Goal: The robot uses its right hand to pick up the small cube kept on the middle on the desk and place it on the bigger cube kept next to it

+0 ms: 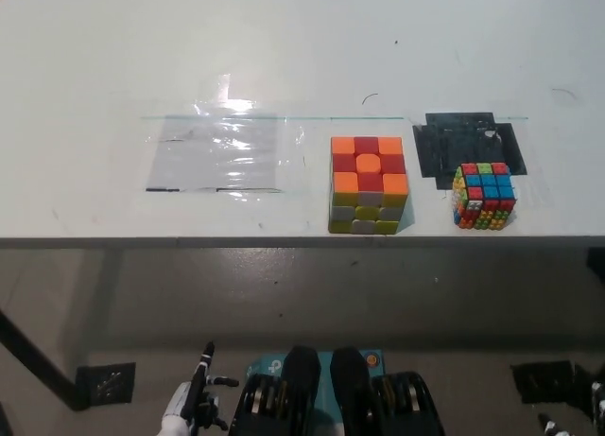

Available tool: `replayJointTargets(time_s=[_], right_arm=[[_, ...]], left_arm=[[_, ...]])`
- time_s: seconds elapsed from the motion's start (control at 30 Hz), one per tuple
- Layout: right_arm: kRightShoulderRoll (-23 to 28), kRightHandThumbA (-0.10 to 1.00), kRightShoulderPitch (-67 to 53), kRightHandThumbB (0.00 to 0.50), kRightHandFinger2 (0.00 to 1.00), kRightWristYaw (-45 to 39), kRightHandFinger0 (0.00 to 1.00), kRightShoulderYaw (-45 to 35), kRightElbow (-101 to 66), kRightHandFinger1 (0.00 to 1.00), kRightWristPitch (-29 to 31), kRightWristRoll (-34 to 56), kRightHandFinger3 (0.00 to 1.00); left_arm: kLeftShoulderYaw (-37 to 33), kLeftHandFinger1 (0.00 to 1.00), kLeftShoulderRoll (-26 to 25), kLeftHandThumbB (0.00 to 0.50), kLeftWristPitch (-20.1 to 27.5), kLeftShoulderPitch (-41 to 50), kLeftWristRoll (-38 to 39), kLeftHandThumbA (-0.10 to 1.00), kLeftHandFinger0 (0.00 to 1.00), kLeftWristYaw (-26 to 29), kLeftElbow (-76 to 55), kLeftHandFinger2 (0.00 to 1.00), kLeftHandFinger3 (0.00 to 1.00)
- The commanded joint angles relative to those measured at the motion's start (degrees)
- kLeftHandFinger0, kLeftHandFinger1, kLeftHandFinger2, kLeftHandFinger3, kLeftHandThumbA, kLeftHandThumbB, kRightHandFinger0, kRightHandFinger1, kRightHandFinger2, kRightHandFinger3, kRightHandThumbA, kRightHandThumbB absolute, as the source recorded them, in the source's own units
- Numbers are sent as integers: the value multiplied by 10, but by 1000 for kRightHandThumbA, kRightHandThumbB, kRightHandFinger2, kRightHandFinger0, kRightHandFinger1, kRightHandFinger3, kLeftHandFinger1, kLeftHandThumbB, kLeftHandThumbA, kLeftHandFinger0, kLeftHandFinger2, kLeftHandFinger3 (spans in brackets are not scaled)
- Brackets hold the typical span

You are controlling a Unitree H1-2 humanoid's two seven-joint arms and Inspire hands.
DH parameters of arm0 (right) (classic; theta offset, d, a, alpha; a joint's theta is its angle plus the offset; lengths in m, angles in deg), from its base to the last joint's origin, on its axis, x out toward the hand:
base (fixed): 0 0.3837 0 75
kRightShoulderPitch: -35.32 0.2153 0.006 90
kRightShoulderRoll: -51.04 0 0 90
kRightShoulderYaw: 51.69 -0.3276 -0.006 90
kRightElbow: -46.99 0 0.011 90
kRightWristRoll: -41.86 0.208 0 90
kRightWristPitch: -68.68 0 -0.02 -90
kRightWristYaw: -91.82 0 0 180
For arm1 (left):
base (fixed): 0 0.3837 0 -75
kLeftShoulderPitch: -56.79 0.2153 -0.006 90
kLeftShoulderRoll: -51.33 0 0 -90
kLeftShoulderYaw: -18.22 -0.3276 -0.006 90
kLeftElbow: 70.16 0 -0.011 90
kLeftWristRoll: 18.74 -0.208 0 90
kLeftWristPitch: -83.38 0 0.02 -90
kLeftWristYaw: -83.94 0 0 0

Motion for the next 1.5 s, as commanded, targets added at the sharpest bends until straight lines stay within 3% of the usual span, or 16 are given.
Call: replayJointTargets(time_s=[0.0,0.27,0.33,0.43,0.5,0.7,0.8,1.03,1.17,1.3,1.47], right_arm=[[31,739,-3,383,1000,-16,1000,-18,-94,1000,-15,5,1000],[67,676,19,384,1000,-20,1000,-60,-216,1000,-58,20,1000],[82,624,32,353,1000,-27,1000,-80,-266,1000,-84,41,1000],[94,594,44,349,1000,-31,1000,-88,-301,1000,-100,39,1000],[109,559,65,347,1000,-37,1000,-87,-333,1000,-108,28,1000],[154,573,135,374,1000,-71,1000,-61,-384,1000,-146,15,1000],[164,528,171,380,1000,-80,1000,-43,-380,1000,-147,4,1000],[181,674,277,446,1000,-105,1000,19,-303,1000,-147,-30,1000],[176,711,327,439,1000,-114,1000,59,-248,1000,-133,-52,1000],[172,733,367,449,1000,-125,1000,101,-186,1000,-135,-78,1000],[171,738,396,476,1000,-122,1000,131,-112,1000,-102,-102,1000]], left_arm=[[0,0,-8,500,51,-15,3,952,247,-2,4,27,99],[-5,0,-12,500,48,-15,-2,955,264,5,5,45,98],[-8,0,-13,500,50,-12,-4,961,266,5,7,44,87],[-12,0,-15,500,52,-9,-5,966,250,4,8,29,70],[-16,0,-16,500,48,-8,-8,972,307,7,9,84,99],[-21,0,-19,500,51,-5,-8,968,300,4,10,81,91],[-19,0,-18,500,52,-4,-5,951,268,3,8,38,50],[-25,0,-20,500,52,-7,-9,977,311,2,14,89,94],[-22,0,-18,500,52,-10,-5,973,255,2,13,31,66],[-25,0,-18,500,47,-13,-8,987,293,6,14,66,84],[-24,0,-18,500,52,-14,-6,1000,266,2,12,44,64]])
